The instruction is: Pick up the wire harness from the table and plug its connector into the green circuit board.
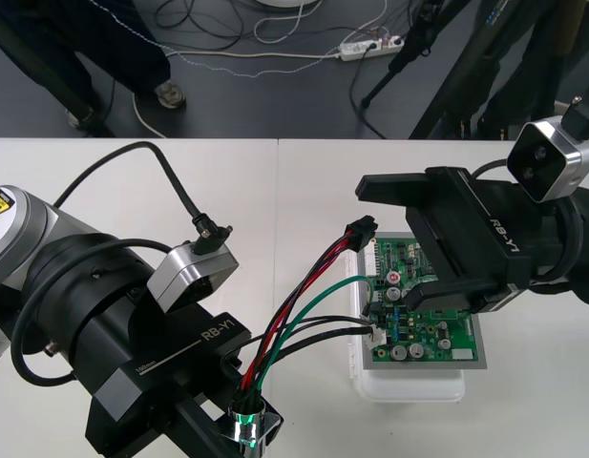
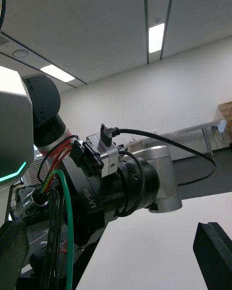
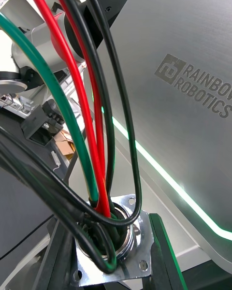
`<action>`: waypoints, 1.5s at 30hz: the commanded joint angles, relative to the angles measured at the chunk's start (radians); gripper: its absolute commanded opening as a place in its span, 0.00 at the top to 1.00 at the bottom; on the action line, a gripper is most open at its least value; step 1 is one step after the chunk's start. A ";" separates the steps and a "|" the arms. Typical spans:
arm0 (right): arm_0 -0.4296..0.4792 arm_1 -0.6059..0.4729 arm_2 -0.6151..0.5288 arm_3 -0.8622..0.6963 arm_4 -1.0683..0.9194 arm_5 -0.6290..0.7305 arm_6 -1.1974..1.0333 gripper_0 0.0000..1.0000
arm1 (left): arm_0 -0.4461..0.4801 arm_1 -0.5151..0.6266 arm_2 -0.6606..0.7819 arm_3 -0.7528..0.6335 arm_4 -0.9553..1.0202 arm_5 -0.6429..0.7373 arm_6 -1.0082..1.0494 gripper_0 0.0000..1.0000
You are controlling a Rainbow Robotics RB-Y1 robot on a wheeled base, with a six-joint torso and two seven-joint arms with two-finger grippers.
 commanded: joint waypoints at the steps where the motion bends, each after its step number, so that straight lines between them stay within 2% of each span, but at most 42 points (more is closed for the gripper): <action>1: -0.035 0.012 0.040 -0.058 -0.047 0.016 -0.063 0.00 | -0.037 -0.023 0.001 -0.007 0.019 -0.026 0.047 1.00; 19: -0.072 0.039 0.118 -0.083 -0.104 0.031 -0.121 0.00 | -0.037 -0.021 0.001 -0.005 0.019 -0.026 0.047 1.00; 32: -0.110 0.045 0.120 -0.067 -0.127 0.036 -0.177 0.00 | -0.035 -0.021 0.001 -0.005 0.019 -0.026 0.047 1.00; 40: -0.145 0.049 0.120 -0.007 -0.141 -0.077 -0.252 0.00 | -0.035 -0.023 0.001 -0.005 0.019 -0.026 0.047 1.00; 45: -0.156 0.050 0.120 -0.003 -0.145 -0.087 -0.253 0.00 | -0.034 -0.023 0.001 -0.007 0.020 -0.026 0.047 1.00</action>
